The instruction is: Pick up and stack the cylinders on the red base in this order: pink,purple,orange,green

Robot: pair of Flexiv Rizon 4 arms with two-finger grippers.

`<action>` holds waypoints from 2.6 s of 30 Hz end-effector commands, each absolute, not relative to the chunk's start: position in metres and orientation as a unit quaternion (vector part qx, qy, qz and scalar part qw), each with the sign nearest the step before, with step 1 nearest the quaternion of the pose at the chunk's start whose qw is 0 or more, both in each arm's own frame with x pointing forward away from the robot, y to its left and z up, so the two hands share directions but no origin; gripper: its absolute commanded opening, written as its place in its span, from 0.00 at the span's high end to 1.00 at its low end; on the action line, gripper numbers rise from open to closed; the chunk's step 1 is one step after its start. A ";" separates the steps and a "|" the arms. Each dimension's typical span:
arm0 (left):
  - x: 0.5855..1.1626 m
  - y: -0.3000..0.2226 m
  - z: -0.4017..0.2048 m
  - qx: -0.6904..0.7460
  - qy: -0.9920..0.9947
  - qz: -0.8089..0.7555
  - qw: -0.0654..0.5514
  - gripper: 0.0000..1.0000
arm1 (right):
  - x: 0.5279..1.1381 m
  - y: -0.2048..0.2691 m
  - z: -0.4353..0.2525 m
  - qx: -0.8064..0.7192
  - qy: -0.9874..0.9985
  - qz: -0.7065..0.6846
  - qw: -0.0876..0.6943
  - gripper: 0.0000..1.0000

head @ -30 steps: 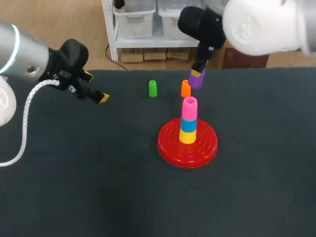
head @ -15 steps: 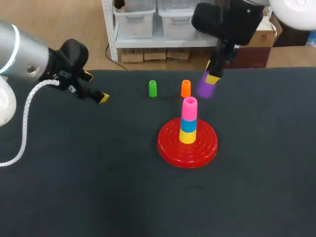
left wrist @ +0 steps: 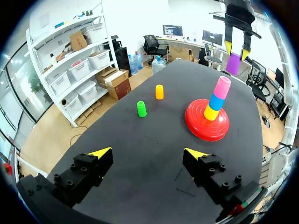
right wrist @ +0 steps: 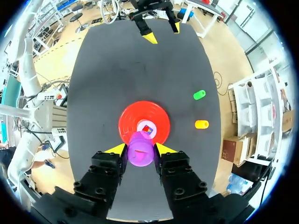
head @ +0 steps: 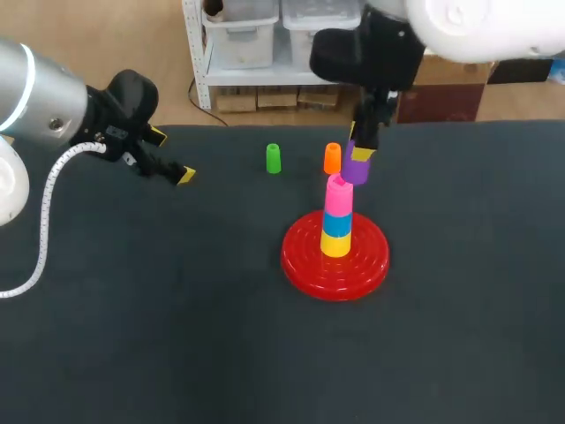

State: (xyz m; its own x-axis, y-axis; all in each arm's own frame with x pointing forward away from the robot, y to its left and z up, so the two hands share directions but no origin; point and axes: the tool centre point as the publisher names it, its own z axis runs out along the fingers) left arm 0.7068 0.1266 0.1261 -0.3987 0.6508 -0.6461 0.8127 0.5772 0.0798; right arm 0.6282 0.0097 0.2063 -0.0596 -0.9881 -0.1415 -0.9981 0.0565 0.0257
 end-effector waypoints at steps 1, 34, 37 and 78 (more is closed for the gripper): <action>0.707 0.127 0.126 0.443 0.827 -0.125 0.324 0.00 | 0.632 0.016 0.198 -0.685 0.726 0.051 0.034 1.00; 0.707 0.127 0.126 0.443 0.827 -0.125 0.324 0.00 | 0.636 0.028 0.164 -0.651 0.757 0.052 0.022 1.00; 0.707 0.127 0.126 0.443 0.827 -0.125 0.324 0.00 | 0.638 0.032 0.170 -0.633 0.771 0.063 0.036 0.00; 0.707 0.127 0.126 0.443 0.827 -0.125 0.324 0.00 | 0.841 -0.002 0.068 -0.336 0.940 0.040 0.028 0.00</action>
State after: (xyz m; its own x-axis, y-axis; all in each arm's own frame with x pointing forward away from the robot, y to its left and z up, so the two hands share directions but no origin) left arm 0.7068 0.1266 0.1261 -0.3987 0.6508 -0.6462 0.8127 0.5771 0.0798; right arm 0.8176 -0.0054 0.0845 -0.7674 -0.6229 -0.1518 -0.6352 0.7709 0.0478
